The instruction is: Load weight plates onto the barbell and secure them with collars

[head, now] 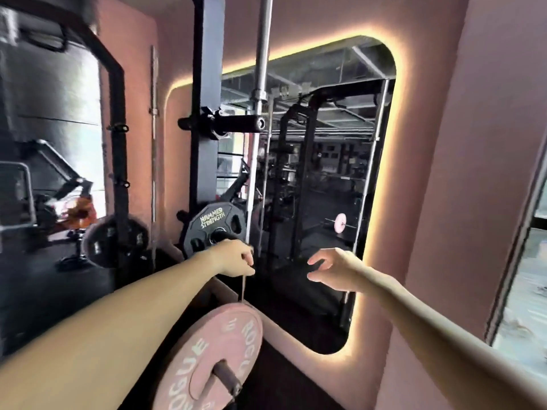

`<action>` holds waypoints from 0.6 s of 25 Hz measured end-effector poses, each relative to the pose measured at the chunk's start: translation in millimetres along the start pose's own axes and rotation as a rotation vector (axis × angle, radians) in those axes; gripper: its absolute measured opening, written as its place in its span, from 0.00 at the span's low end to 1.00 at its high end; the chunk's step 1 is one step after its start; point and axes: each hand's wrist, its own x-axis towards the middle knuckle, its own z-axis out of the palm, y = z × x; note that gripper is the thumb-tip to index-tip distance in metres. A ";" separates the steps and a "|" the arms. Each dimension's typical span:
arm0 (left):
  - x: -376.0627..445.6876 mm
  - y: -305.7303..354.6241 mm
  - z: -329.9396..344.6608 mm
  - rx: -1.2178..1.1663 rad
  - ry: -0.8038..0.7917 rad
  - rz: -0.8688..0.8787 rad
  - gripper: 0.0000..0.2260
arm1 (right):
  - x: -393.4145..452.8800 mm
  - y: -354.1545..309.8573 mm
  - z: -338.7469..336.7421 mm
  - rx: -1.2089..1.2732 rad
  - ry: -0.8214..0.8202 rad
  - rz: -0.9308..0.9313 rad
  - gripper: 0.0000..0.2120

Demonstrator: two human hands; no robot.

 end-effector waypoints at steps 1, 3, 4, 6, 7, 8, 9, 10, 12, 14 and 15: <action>8.5 -10.7 -2.6 0.006 0.024 -0.051 0.10 | 22.9 -0.6 1.7 0.000 -0.026 -0.035 0.15; 22.0 -33.3 -8.7 -0.014 0.087 -0.139 0.09 | 64.3 -5.0 4.7 0.004 -0.060 -0.104 0.16; 25.7 -43.5 -10.7 -0.043 0.124 -0.171 0.09 | 81.9 -8.6 6.6 0.005 -0.070 -0.139 0.16; 32.4 -66.8 -13.8 -0.102 0.196 -0.242 0.16 | 119.4 -19.8 15.5 0.004 -0.092 -0.206 0.17; 35.2 -79.0 -15.9 -0.120 0.230 -0.283 0.20 | 136.7 -27.2 21.7 0.000 -0.104 -0.234 0.17; 39.1 -93.2 -18.3 -0.127 0.263 -0.325 0.25 | 154.6 -36.0 28.7 -0.006 -0.116 -0.264 0.17; 44.2 -108.1 -20.4 -0.133 0.293 -0.364 0.29 | 171.8 -44.9 35.9 -0.007 -0.121 -0.293 0.17; 51.1 -124.1 -22.7 -0.138 0.322 -0.394 0.32 | 188.7 -54.2 42.9 0.002 -0.113 -0.320 0.18; 65.7 -154.0 -26.3 -0.140 0.344 -0.428 0.36 | 220.9 -72.5 55.4 0.040 -0.073 -0.368 0.20; 80.2 -176.5 -27.4 -0.153 0.314 -0.456 0.40 | 251.1 -90.4 63.8 0.062 -0.037 -0.394 0.24; 87.0 -185.5 -25.6 -0.165 0.285 -0.468 0.42 | 265.9 -98.3 68.2 0.062 -0.027 -0.407 0.27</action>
